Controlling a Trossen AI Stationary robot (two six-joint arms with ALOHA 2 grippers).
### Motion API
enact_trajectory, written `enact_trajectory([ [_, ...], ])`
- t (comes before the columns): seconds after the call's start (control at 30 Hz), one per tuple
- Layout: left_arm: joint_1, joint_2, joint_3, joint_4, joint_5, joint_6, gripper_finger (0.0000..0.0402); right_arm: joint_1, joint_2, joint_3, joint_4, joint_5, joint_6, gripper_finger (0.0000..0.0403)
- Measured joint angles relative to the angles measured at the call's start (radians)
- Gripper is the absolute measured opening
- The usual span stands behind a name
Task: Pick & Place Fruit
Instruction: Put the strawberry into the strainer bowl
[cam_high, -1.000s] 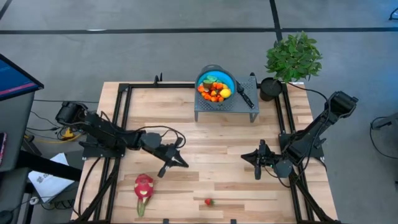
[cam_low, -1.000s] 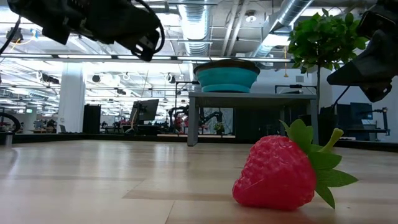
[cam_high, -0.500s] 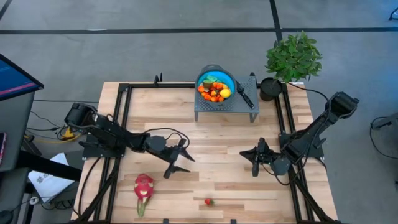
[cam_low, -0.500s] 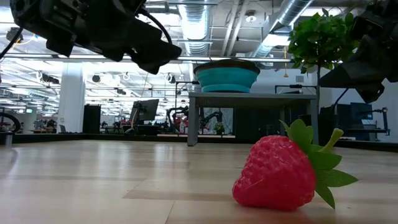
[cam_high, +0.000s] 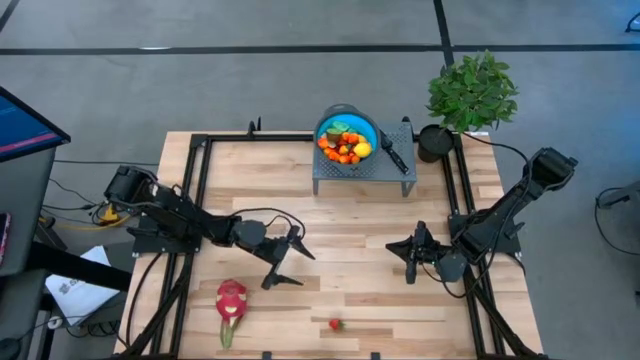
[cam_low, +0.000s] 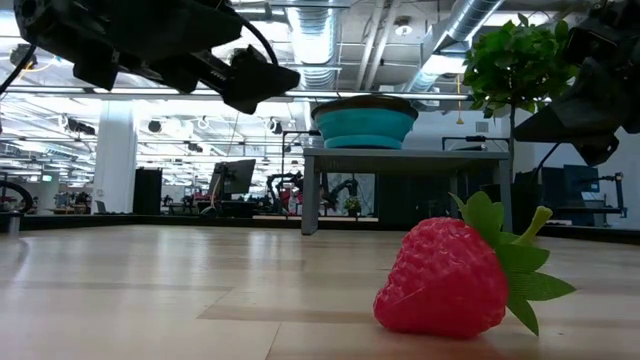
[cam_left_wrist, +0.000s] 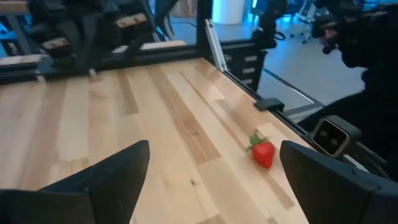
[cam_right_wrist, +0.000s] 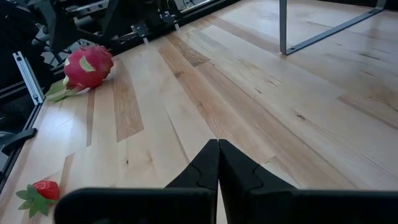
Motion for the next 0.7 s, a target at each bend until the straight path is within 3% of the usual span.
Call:
enact_trajectory([
  [0.23, -0.050, 0.103, 0.019, 0.012, -0.006, 0.000, 0.0335, 0.000, 0.000, 0.000, -0.005, 0.000, 0.000, 0.0000],
  [0.5, -0.098, 0.312, 0.163, 0.023, -0.007, 0.001, 0.0335, 0.001, 0.000, 0.000, -0.011, -0.002, -0.002, 0.0000],
  [0.7, -0.122, 0.432, 0.250, 0.027, 0.053, 0.001, 0.0335, 0.001, 0.000, 0.000, -0.031, -0.020, -0.004, 0.0000],
])
